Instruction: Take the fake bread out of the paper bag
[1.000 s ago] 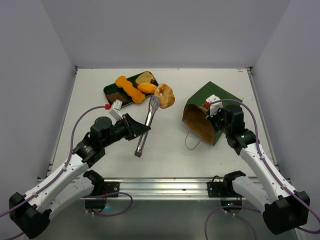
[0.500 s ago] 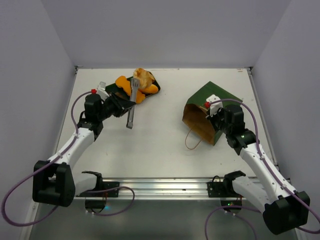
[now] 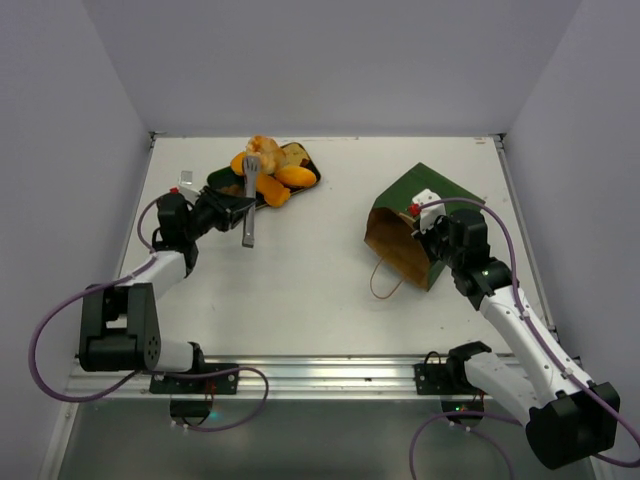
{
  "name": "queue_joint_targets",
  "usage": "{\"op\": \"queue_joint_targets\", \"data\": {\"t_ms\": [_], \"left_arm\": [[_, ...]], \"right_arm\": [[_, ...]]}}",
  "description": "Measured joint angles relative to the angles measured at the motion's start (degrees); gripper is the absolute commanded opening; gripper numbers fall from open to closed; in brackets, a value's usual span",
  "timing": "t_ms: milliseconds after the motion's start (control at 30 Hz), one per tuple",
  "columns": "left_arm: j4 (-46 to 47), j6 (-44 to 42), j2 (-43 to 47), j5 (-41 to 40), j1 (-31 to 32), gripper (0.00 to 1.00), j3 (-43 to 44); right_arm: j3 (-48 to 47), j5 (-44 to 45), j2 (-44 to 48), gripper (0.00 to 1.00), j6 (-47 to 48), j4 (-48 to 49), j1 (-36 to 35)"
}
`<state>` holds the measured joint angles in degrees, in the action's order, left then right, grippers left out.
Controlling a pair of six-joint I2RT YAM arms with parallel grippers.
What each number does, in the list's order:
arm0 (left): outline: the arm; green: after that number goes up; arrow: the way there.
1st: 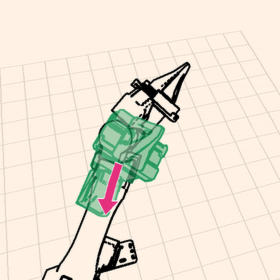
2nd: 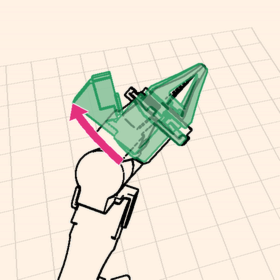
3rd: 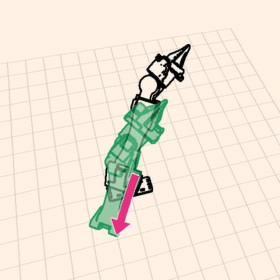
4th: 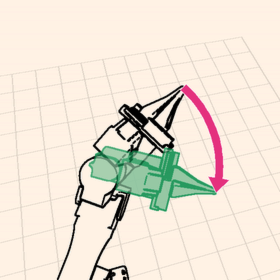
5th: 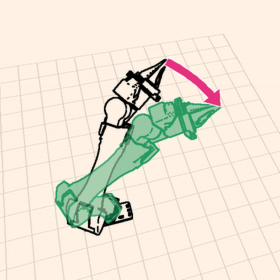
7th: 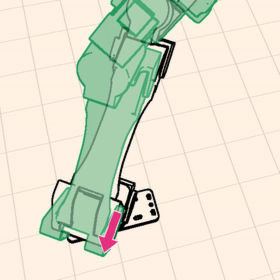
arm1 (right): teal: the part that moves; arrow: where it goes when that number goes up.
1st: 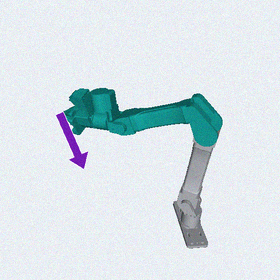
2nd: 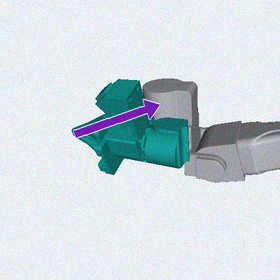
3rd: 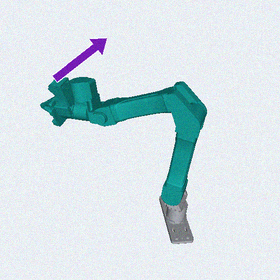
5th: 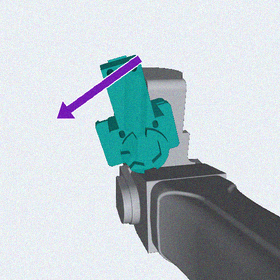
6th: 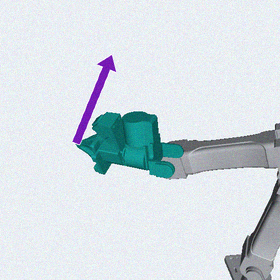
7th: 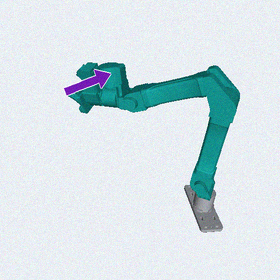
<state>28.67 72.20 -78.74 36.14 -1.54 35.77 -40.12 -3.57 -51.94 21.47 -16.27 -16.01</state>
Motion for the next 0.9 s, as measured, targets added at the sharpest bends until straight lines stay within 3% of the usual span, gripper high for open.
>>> {"op": "queue_joint_targets", "data": {"t_ms": [667,900], "left_arm": [[5.6,1.3,-9.5,7.5,-3.1,0.0,-1.7],[5.5,0.0,-10.1,8.3,-4.5,0.16,-1.7]], "right_arm": [[0.1,-0.1,0.0,0.0,0.0,0.0,0.0],[0.2,-0.2,0.0,0.0,0.0,0.0,0.0]]}}
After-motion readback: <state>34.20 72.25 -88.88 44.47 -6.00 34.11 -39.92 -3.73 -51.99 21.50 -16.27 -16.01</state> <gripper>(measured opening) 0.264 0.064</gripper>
